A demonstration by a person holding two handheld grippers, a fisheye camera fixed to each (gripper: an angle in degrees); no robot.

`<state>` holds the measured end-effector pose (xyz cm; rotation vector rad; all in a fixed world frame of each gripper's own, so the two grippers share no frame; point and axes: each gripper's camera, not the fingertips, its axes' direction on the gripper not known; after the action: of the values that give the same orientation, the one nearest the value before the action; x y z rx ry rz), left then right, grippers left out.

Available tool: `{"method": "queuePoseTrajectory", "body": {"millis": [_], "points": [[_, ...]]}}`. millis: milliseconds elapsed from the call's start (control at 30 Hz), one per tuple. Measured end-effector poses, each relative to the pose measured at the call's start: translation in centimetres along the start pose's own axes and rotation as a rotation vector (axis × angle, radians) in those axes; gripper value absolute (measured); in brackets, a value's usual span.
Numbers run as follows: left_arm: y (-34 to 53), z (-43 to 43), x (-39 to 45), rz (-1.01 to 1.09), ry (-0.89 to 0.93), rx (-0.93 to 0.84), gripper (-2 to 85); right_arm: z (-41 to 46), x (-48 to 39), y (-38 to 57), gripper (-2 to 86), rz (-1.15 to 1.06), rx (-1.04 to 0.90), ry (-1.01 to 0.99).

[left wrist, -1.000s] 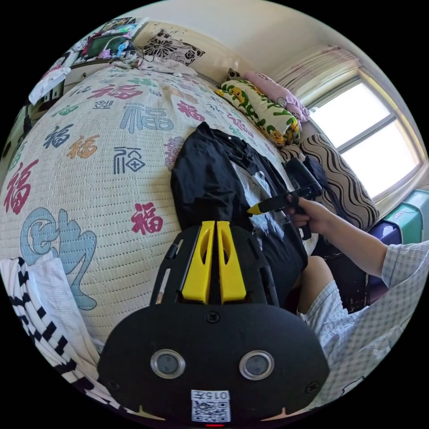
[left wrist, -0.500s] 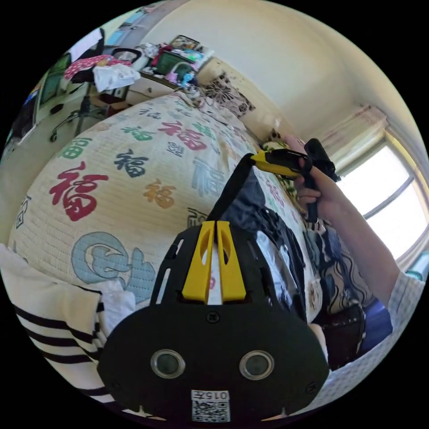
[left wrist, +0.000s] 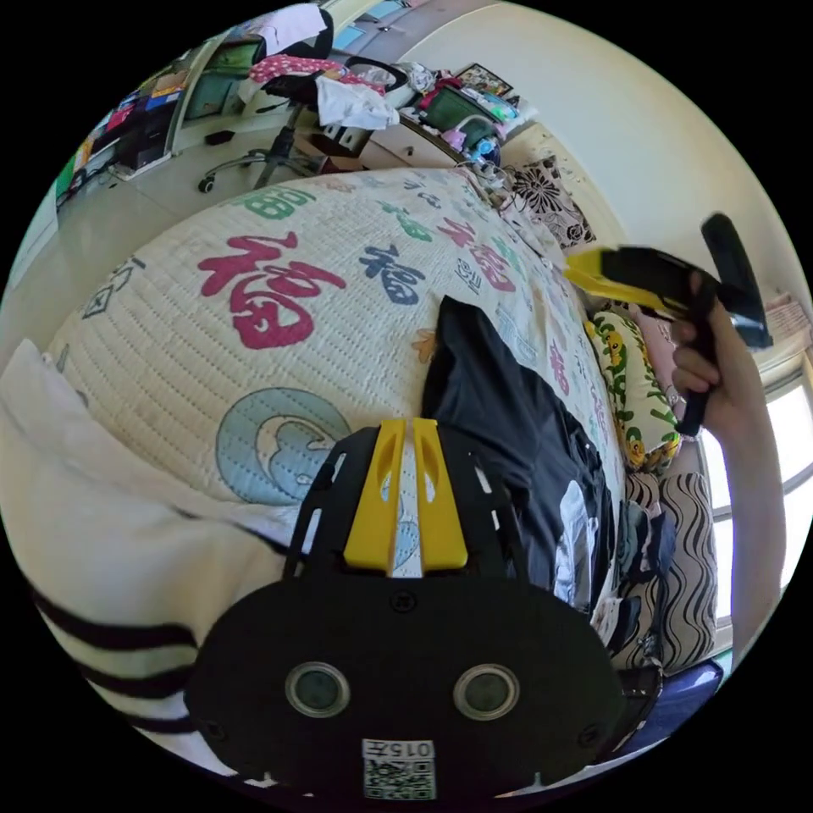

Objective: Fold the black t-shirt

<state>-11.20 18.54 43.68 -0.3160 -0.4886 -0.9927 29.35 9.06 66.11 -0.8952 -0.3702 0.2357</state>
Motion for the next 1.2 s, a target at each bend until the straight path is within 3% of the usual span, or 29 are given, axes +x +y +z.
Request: {"method": "queuePoseTrajectory", "body": {"millis": [200,433,533,667,867,1033,1200], "points": [[1.0,-3.2,8.0,0.142,0.089,0.083,4.5,-10.7,3.6,17.7,4.7,-0.021,0.220,-0.046],[1.0,4.5,30.8,0.547,0.232,-0.144,3.4,-16.1,13.4,47.2,4.8,0.465,0.287,0.125],[2.5,9.7,42.8,0.739,0.253,-0.275,5.3,-15.6,16.2,56.5,5.7,0.642,0.321,0.109],[6.8,17.4,57.4,0.943,0.254,-0.425,6.6,-13.9,18.6,62.2,8.3,0.708,0.327,0.095],[9.6,29.3,70.3,0.900,0.255,-0.615,7.3,-11.1,21.3,62.9,12.4,0.650,0.265,0.067],[10.4,36.9,76.4,0.880,0.153,-0.750,2.7,-11.4,20.7,67.9,11.0,0.662,0.387,0.033],[5.7,36.5,78.6,0.684,0.392,-0.681,0.1,-11.9,20.8,72.6,10.8,0.691,0.421,0.053]]}}
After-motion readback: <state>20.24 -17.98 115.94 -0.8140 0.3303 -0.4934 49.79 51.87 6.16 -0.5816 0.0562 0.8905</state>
